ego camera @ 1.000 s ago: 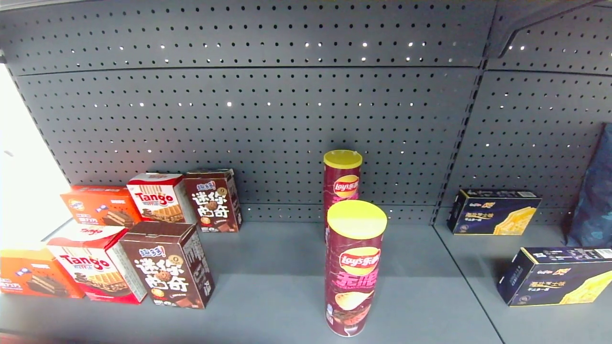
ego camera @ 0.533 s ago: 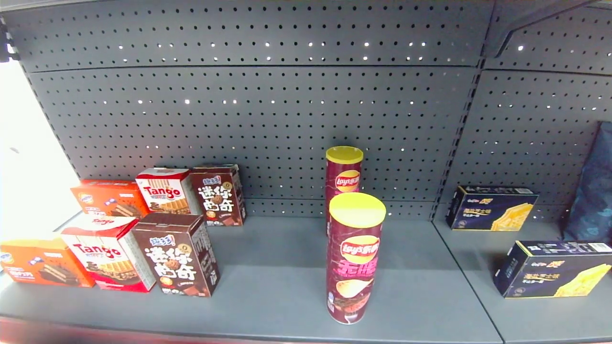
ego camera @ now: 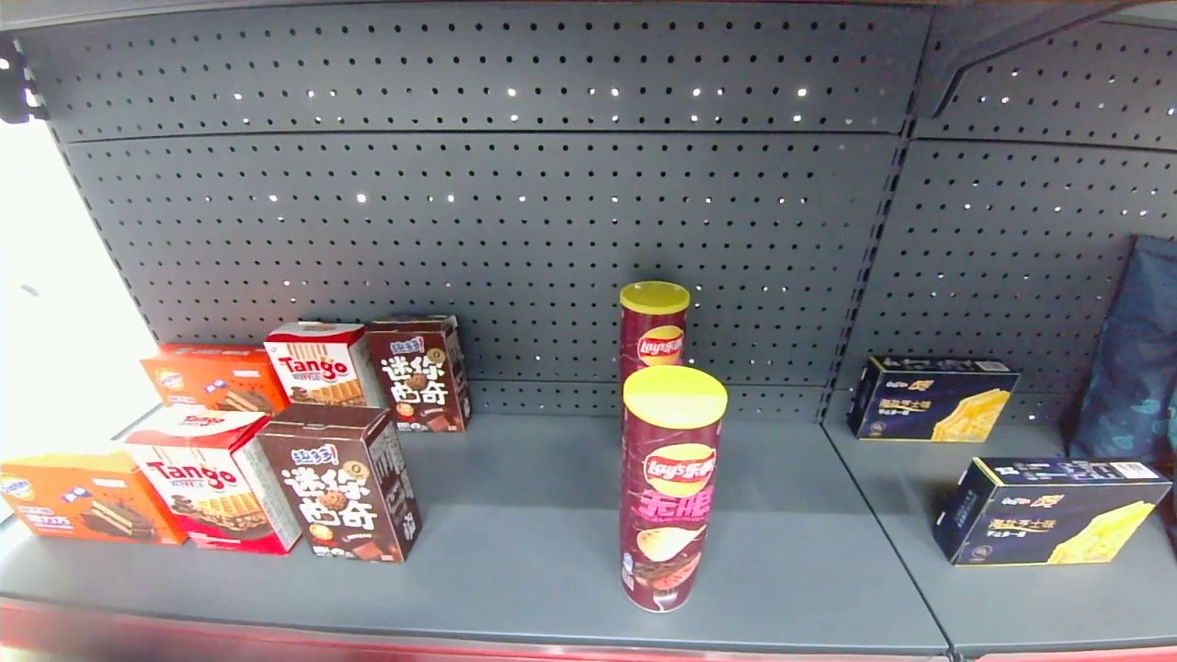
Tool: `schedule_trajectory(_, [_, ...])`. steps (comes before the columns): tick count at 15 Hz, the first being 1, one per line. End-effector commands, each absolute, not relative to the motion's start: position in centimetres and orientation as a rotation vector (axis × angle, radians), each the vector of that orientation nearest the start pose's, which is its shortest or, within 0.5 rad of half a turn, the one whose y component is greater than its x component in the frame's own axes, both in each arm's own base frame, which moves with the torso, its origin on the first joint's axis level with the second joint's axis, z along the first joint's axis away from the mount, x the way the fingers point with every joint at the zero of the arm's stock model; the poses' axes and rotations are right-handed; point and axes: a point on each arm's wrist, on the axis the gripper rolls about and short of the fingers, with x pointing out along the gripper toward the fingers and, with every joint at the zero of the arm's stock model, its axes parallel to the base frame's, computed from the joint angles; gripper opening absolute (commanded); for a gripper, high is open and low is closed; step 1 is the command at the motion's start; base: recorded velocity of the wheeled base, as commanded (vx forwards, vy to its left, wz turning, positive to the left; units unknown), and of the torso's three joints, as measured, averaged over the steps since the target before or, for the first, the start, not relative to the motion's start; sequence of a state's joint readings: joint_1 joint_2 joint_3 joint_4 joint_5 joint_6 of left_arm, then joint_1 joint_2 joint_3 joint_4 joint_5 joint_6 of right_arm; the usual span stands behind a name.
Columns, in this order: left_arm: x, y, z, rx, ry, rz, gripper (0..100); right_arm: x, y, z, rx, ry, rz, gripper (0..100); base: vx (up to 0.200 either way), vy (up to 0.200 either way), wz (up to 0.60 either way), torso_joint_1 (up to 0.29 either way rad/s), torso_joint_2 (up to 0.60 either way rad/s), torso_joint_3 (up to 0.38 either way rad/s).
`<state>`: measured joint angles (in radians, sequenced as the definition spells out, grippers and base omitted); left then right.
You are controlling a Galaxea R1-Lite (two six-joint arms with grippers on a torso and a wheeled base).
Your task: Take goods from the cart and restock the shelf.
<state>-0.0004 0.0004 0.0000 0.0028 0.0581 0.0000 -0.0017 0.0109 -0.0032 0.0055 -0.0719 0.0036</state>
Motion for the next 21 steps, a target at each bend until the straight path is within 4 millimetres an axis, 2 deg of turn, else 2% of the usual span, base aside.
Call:
schedule_trajectory(1, [-2.28,0.13,7.52,-0.001,0.003,0.058,100,-2.22,-0.16,7.60,0.003,0.015,-0.074,100,0.000,0.000,0.00,0.000,0.00,0.000])
schedule_trajectory(4, [-2.28,0.14,7.52,-0.003,0.003,0.061,100,-2.22,-0.16,7.60,0.003,0.015,-0.074,100,0.000,0.000,0.00,0.000,0.00,0.000])
schedule_trajectory(6, [-2.28,0.13,7.52,-0.003,0.003,0.060,100,-2.22,-0.16,7.60,0.004,0.015,-0.074,100,0.000,-0.200,0.00,0.002,0.00,0.007])
schedule_trajectory(21, [-2.28,0.13,7.52,-0.003,0.003,0.060,100,-2.22,-0.16,7.60,0.004,0.015,-0.074,100,0.000,0.000,0.00,0.000,0.00,0.000])
